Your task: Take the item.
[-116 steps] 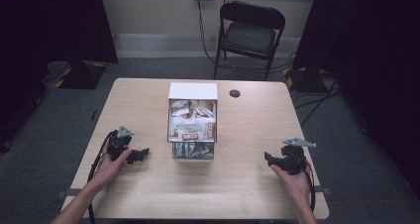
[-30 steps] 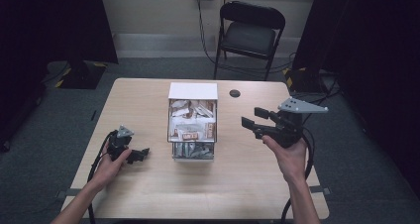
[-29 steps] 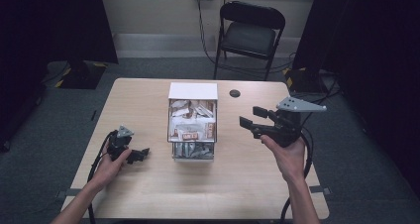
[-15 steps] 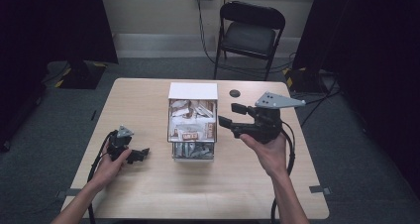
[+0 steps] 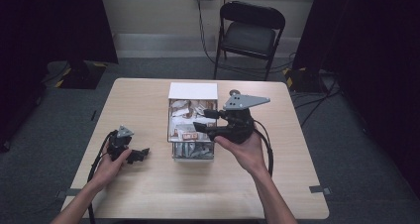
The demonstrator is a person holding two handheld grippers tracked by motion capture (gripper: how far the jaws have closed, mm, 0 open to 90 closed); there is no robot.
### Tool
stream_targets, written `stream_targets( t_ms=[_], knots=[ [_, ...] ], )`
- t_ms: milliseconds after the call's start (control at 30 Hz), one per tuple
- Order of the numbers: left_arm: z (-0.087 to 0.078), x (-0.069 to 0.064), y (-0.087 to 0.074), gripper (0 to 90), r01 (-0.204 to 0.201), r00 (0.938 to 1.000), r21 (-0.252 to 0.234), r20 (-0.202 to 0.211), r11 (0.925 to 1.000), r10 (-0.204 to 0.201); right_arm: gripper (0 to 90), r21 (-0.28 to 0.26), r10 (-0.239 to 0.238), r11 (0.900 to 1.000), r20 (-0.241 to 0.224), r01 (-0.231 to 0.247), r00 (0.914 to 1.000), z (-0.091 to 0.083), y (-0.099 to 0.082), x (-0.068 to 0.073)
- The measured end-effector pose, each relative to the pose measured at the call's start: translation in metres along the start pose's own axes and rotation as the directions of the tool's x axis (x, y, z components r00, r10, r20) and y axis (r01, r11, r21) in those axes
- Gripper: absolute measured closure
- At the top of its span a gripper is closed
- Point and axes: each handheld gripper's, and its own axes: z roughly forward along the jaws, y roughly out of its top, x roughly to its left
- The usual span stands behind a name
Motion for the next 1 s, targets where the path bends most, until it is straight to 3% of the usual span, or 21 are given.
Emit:
stream_targets(
  t_ms=[233, 433, 700, 1000],
  knots=[
    [0.0, 0.0, 0.0, 0.0, -0.001, 1.0, 0.0, 0.001, 1.0, 0.001, 46.5, 0.046, -0.016, 0.9988, -0.022, 0.017, 0.9996, 0.017, -0.002, -0.001],
    [0.0, 0.0, 0.0, 0.0, 0.0, 1.0, 0.001, 0.0, 1.0, 0.0, 54.3, 0.083, -0.017, 0.9964, -0.019, 0.019, 0.9997, 0.028, -0.005, -0.003],
    [0.0, 0.0, 0.0, 0.0, 0.0, 1.0, 0.0, 0.001, 1.0, 0.0, 54.0, 0.097, -0.009, 0.9952, -0.044, 0.013, 0.999, 0.037, -0.007, -0.003],
    [0.0, 0.0, 0.0, 0.0, 0.0, 1.0, 0.0, 0.0, 1.0, 0.0, 63.8, 0.132, -0.029, 0.9904, -0.083, 0.04, 0.9961, 0.037, -0.009, 0.002]
  ],
)
